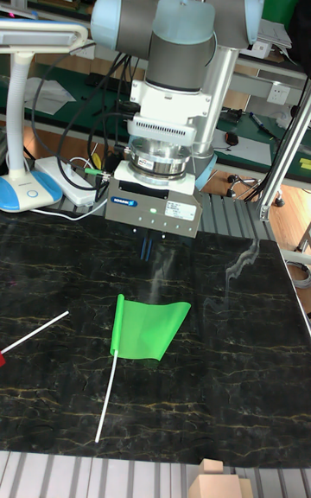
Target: Wave the flag
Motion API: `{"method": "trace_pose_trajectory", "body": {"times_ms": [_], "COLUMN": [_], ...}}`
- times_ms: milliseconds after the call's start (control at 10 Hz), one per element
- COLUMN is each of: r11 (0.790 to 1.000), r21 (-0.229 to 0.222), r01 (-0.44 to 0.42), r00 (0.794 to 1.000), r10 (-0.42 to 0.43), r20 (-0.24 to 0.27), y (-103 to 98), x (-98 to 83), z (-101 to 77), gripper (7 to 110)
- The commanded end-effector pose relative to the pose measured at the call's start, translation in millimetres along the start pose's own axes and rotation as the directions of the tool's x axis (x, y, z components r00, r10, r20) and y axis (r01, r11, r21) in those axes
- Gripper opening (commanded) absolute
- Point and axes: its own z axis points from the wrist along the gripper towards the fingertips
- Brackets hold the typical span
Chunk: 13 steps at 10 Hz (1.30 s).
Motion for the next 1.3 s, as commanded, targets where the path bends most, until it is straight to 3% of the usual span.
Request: {"method": "trace_pose_trajectory", "body": {"times_ms": [0,500,800,1200], "r11": [1.000,0.998,0.998,0.998], "r21": [0.000,-0.009,0.017,0.013], "r01": [0.012,0.062,0.057,0.059], "r00": [1.000,0.989,0.991,0.994], "r10": [-0.012,-0.060,-0.059,-0.060], "r20": [0.006,0.135,0.116,0.088], "y": [-1,3,-3,-3], "x": [-1.8,-33.9,-29.5,-22.5], "z": [-1.3,-3.6,-3.0,-2.3], "gripper": [7,7,7,7]}}
